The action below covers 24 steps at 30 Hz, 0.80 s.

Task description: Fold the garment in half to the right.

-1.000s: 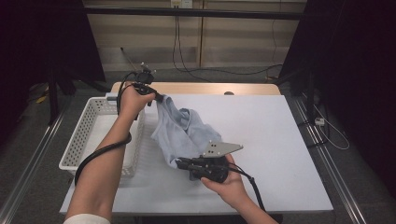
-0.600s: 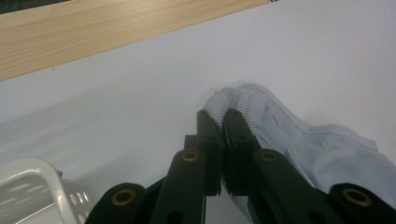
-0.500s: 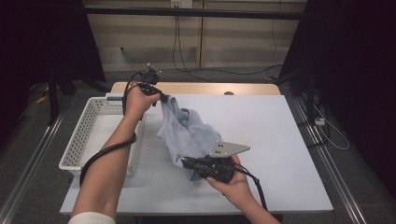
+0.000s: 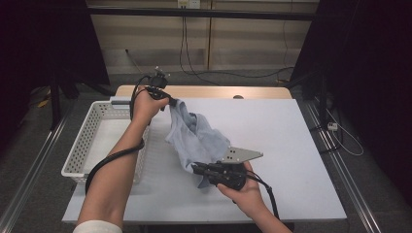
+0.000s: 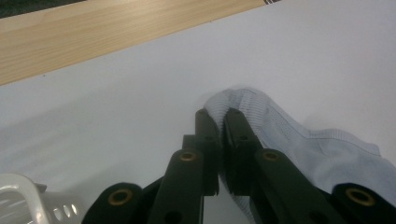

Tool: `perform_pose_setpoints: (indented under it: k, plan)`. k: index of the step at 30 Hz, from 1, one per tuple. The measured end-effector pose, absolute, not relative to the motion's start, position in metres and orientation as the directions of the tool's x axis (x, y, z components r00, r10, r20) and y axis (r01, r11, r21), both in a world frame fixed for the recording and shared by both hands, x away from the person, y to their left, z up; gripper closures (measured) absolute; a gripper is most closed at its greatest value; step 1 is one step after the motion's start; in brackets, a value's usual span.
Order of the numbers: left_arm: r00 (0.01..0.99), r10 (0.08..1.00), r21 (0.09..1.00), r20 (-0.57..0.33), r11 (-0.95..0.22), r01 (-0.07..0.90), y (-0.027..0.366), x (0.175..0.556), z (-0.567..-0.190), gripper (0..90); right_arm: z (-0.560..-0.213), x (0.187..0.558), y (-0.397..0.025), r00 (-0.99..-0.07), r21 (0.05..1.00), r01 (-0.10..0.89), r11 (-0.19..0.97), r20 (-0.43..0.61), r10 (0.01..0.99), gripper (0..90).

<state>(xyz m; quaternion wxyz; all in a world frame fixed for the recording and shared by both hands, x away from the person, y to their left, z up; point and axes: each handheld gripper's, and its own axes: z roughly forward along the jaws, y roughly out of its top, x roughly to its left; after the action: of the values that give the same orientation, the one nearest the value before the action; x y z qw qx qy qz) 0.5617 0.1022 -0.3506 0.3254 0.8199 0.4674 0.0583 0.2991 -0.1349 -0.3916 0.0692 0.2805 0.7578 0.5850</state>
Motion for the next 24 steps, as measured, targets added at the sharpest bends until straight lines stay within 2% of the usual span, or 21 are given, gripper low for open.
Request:
perform_pose_setpoints:
  k: [24]
  plan:
    - [0.535,0.817,0.588,-0.213,-0.331,0.738,0.122,0.557,-0.344,86.2,-0.391,0.301,-0.110,-0.864,0.913,0.356,0.200,0.239,0.444,86.1]
